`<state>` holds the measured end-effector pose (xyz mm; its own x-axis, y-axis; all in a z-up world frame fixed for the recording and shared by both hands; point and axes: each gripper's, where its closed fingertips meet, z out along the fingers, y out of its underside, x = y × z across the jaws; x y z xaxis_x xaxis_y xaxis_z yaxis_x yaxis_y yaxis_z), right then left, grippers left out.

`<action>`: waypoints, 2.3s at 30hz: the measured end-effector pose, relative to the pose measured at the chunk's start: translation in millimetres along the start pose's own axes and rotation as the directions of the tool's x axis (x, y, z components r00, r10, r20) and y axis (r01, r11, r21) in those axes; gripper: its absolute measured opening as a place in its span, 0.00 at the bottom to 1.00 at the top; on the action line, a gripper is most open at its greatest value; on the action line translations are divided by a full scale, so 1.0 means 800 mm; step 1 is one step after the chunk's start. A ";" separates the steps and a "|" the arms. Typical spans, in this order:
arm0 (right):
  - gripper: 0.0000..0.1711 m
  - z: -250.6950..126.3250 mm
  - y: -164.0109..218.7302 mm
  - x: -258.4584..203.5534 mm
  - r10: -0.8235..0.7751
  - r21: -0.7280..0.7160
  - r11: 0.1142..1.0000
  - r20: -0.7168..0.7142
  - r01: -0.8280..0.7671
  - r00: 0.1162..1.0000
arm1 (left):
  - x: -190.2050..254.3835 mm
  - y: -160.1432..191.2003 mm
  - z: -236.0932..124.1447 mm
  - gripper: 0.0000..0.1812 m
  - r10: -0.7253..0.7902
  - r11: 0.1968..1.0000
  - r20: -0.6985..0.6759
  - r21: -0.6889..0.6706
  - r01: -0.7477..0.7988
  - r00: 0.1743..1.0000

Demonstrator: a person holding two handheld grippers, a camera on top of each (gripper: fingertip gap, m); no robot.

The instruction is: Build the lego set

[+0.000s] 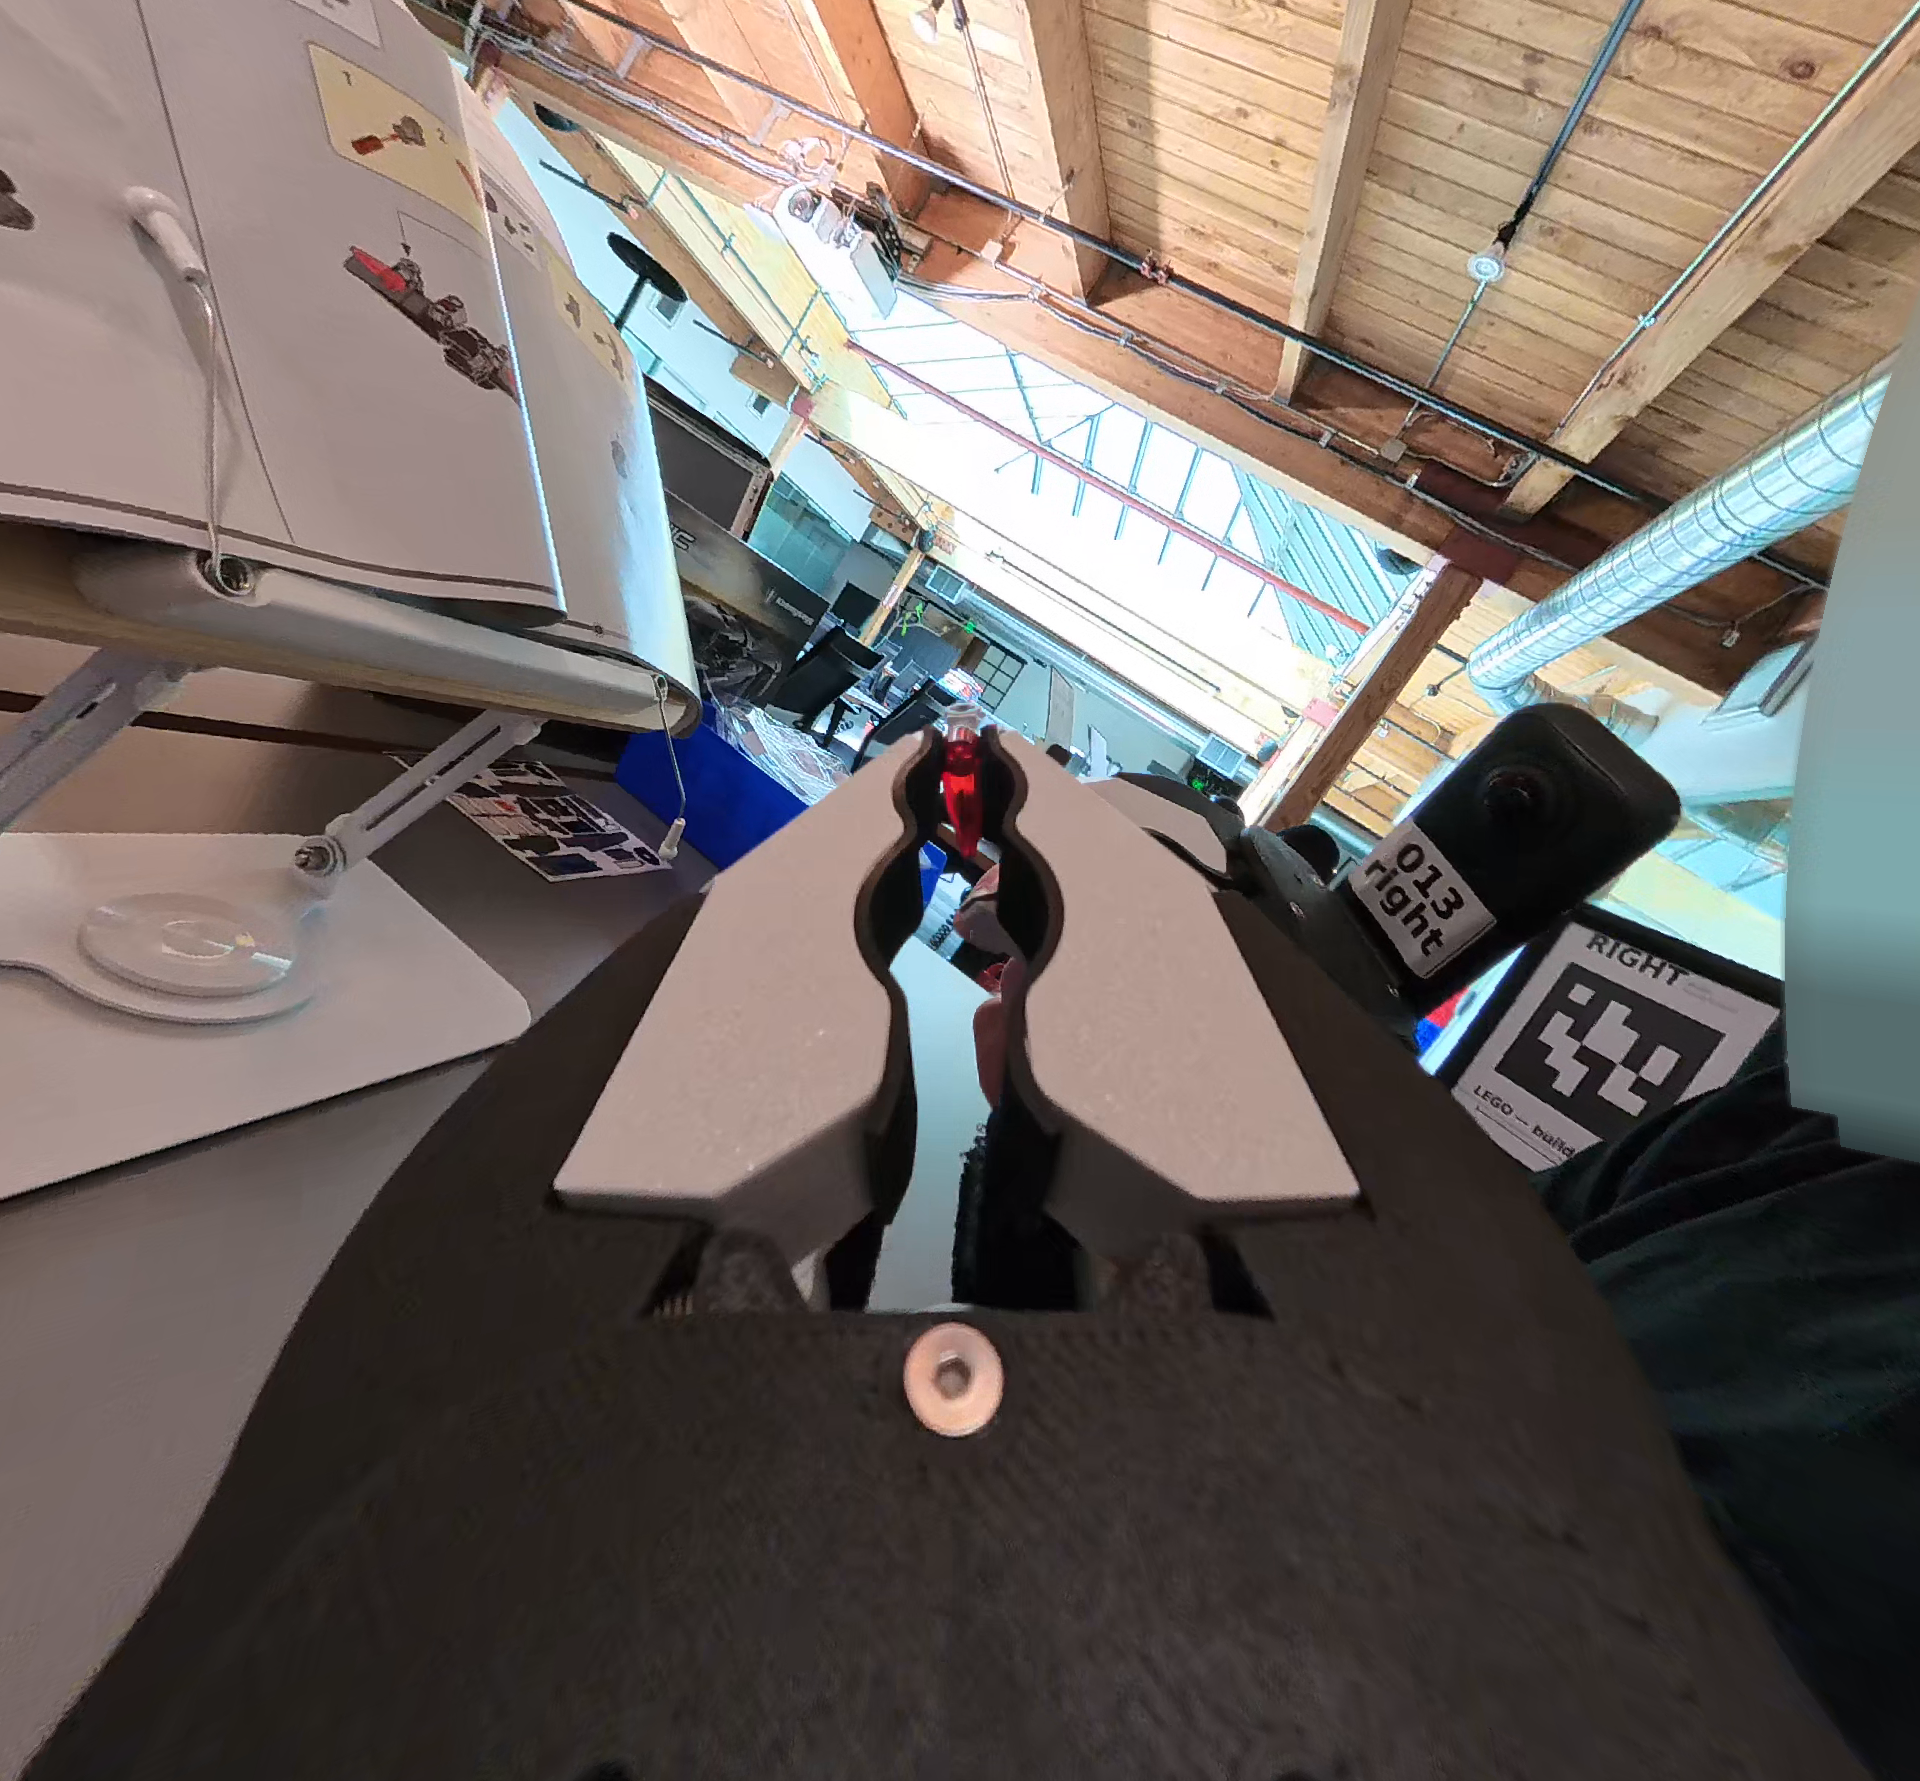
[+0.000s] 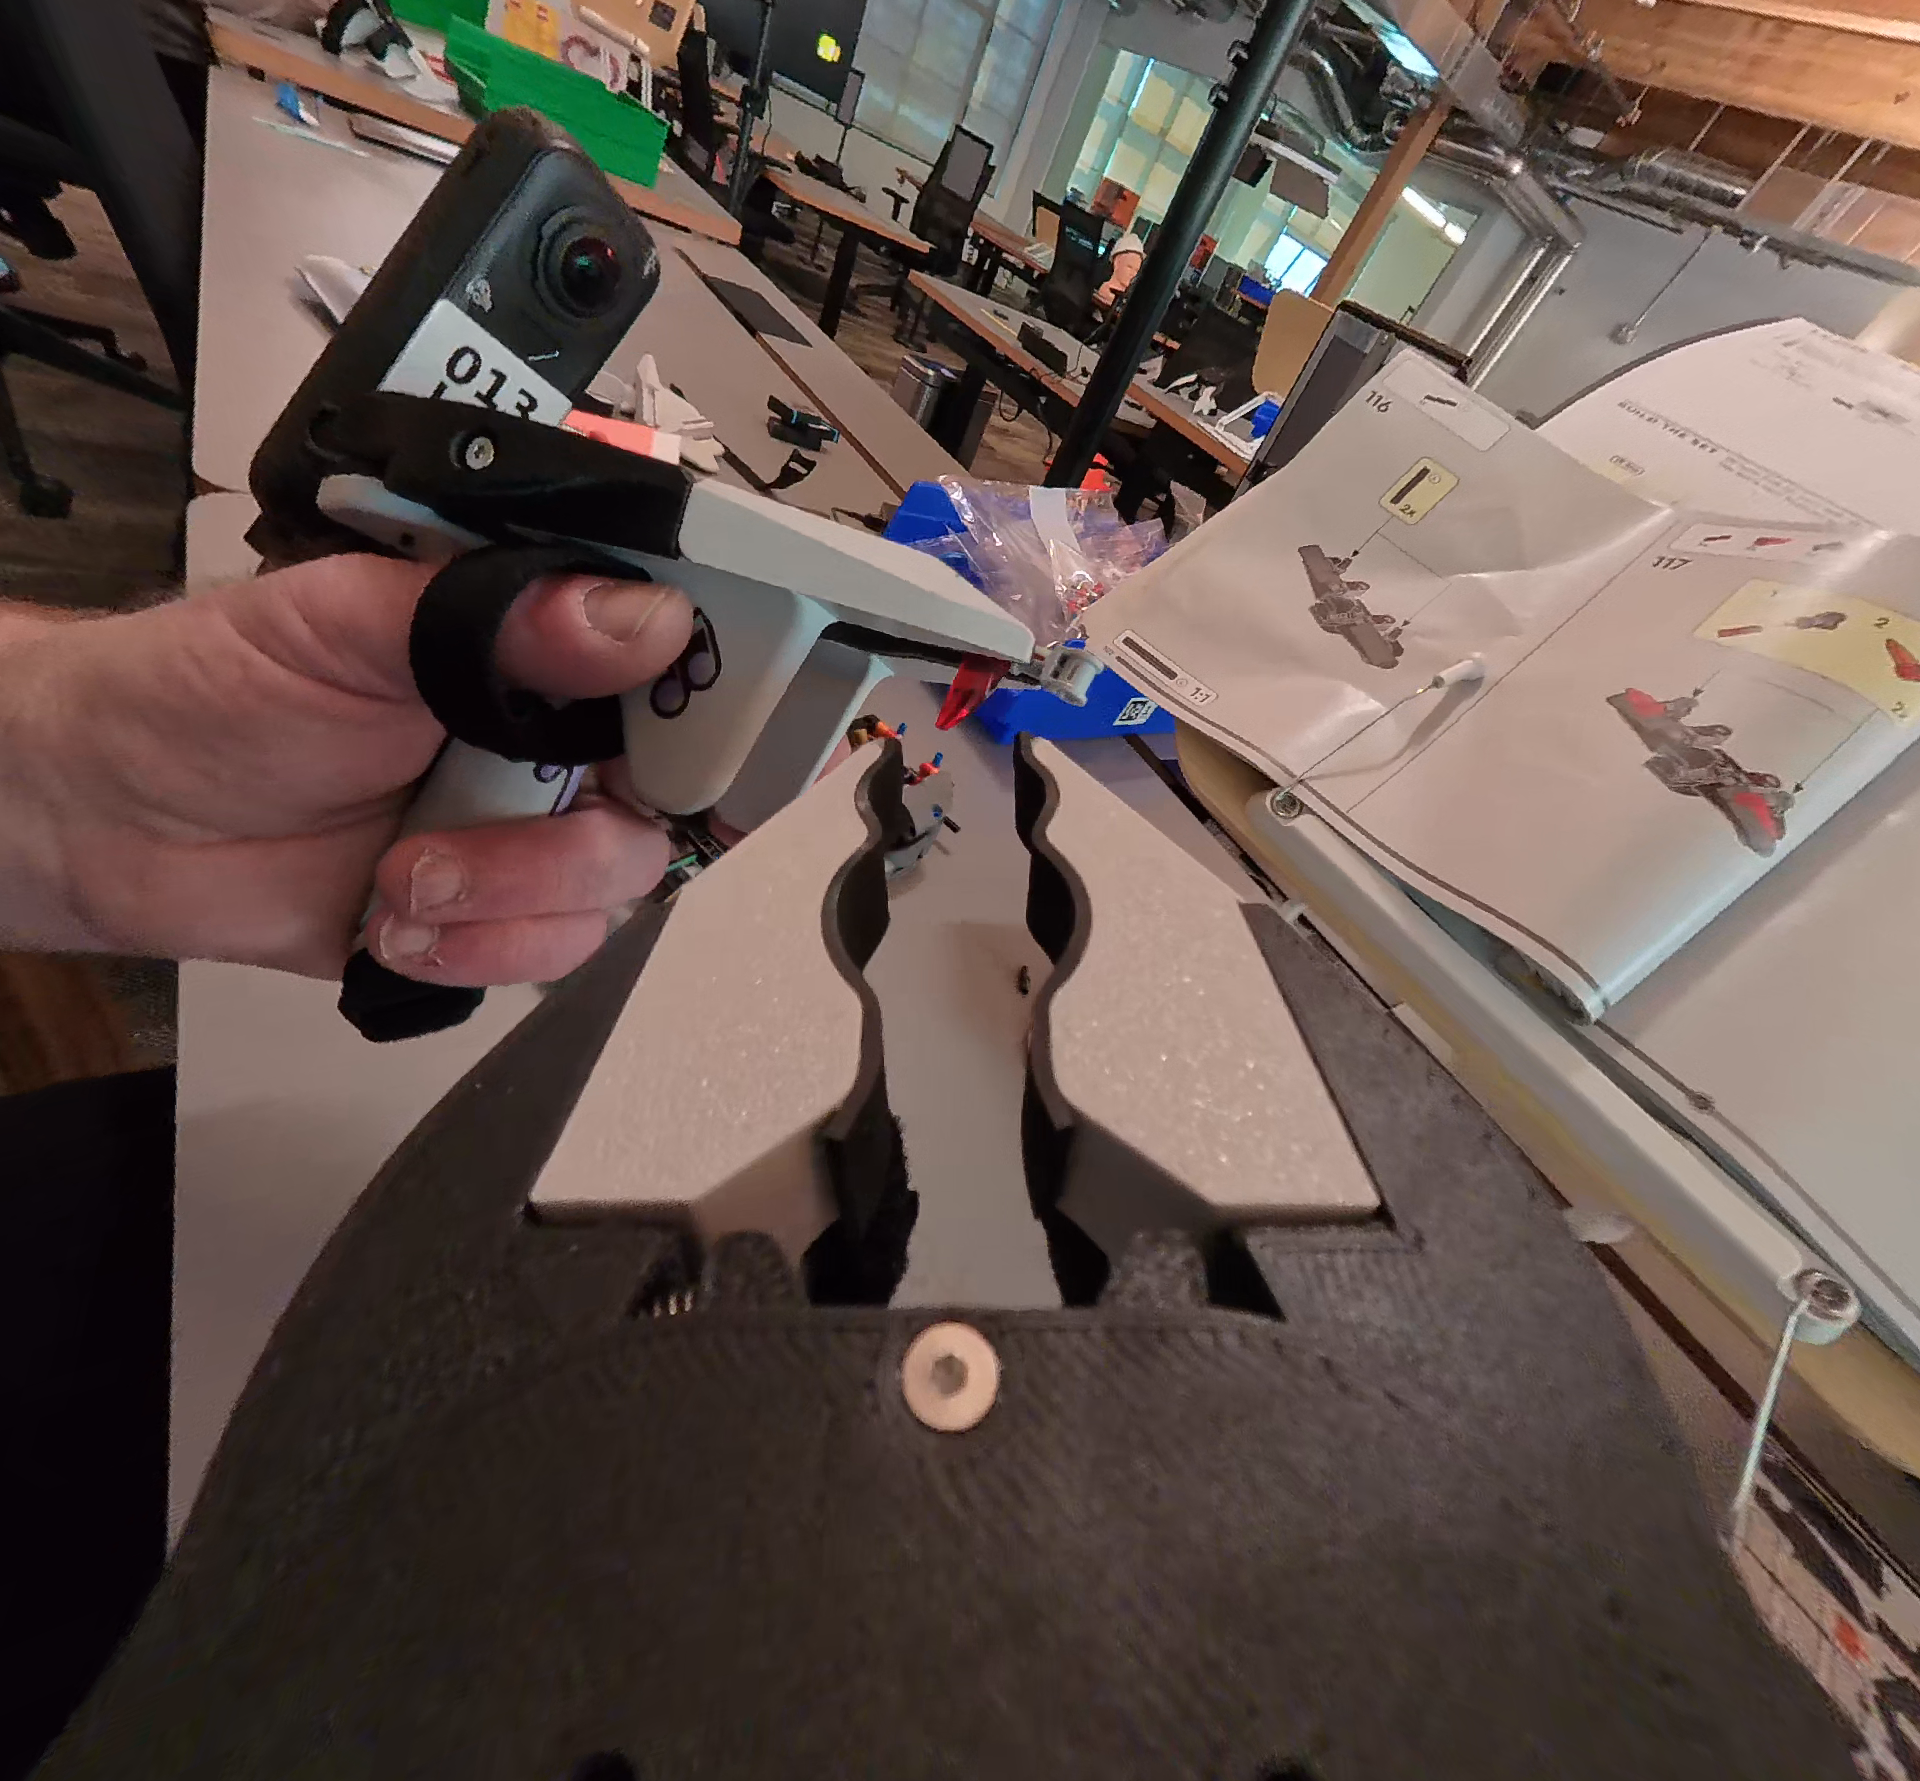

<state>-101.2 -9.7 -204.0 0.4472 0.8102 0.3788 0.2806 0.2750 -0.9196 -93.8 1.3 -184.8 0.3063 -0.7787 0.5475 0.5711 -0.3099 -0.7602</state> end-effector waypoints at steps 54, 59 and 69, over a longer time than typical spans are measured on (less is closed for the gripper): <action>0.01 0.000 0.007 0.003 0.111 0.002 0.994 0.100 -0.111 0.989 | 0.002 0.011 0.003 0.04 0.079 0.997 -0.017 -0.004 -0.079 0.997; 0.01 -0.001 0.009 0.003 0.118 0.001 0.993 0.106 -0.118 0.987 | 0.000 0.005 0.002 0.04 0.082 0.997 -0.010 0.010 -0.082 0.997; 0.01 -0.022 0.019 0.012 0.128 -0.016 0.992 0.105 -0.127 0.986 | -0.006 -0.015 -0.008 0.07 0.161 0.987 0.016 -0.019 -0.161 0.987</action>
<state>-77.8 -6.4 -212.5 0.3880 0.8886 0.2446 0.2351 0.1611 -0.9585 -106.9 5.1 -180.6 0.4060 -0.8098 0.4234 0.4996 -0.1913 -0.8449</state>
